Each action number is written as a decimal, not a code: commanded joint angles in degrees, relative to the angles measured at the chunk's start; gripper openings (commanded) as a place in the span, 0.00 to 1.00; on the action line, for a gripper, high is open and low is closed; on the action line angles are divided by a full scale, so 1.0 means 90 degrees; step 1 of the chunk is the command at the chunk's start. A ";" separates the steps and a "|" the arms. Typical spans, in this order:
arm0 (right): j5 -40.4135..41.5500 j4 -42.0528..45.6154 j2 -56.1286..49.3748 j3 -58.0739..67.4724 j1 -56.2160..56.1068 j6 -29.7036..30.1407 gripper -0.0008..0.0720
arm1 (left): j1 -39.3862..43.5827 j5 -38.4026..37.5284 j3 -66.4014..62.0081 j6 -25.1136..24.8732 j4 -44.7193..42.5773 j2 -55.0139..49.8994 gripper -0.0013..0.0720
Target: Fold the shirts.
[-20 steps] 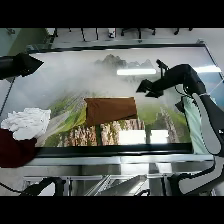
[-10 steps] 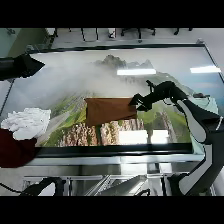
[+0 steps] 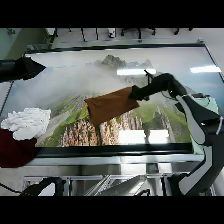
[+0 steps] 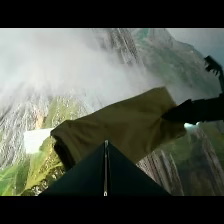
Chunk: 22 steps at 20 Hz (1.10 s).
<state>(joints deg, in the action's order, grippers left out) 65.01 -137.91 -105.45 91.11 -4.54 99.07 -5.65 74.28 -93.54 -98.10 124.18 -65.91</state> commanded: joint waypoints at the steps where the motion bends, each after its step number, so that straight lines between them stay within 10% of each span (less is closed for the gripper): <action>1: 0.0274 -0.0083 0.0695 0.0755 0.0763 -0.0168 0.04 | 0.0002 0.0204 -0.0005 -0.0002 -0.0002 0.0002 0.04; 11: 0.1430 0.0104 0.2072 0.1115 0.4816 -0.1256 0.04 | 0.0002 0.0202 -0.0005 0.0000 0.0000 0.0002 0.04; 22: 0.4044 0.4024 0.3626 -0.0034 0.5671 -0.3016 0.04 | 0.0002 0.0369 -0.0005 -0.0002 0.0000 0.0000 0.04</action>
<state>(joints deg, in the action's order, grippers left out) 96.57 -114.59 -77.10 96.53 46.24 75.94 -5.65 76.60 -93.54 -98.10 124.18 -65.91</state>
